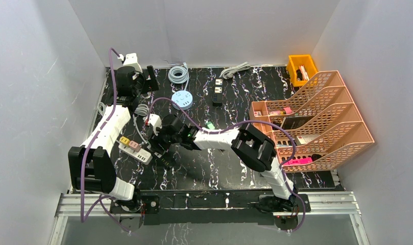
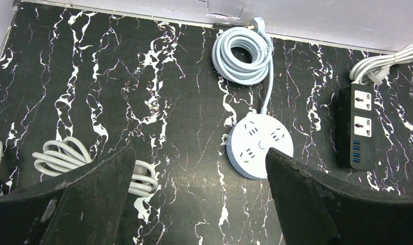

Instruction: Pull the plug off the socket

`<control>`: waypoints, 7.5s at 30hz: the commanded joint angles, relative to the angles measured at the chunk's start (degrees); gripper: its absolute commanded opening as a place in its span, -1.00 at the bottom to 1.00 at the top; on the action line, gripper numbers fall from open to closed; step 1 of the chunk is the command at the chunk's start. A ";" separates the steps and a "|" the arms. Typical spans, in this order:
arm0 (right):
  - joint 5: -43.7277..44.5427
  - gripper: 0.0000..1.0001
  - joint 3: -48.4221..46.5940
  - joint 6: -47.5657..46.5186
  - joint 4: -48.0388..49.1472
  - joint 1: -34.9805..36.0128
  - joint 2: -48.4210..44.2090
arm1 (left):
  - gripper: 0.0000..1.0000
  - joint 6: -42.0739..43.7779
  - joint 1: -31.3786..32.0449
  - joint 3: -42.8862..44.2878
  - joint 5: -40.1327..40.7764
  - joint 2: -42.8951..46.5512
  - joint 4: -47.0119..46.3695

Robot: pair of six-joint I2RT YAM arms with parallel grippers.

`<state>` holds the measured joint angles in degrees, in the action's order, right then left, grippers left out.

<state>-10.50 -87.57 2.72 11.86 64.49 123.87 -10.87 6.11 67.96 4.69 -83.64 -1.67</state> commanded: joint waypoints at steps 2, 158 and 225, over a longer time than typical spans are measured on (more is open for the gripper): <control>-0.13 0.19 -3.53 -0.85 -0.50 0.11 1.46 | 0.97 0.76 -0.31 -0.40 -0.05 2.51 -0.96; -14.90 -1.00 39.47 37.47 34.06 -39.34 -14.01 | -1.00 -14.54 -9.92 5.90 -54.04 -17.27 -5.95; -5.56 0.89 -9.74 -6.77 11.52 1.87 6.93 | 0.97 -18.04 -16.83 9.79 -17.30 5.02 19.26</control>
<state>-12.53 -92.05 -2.26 23.94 66.48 127.98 -28.18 -10.61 75.26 -10.28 -80.71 16.12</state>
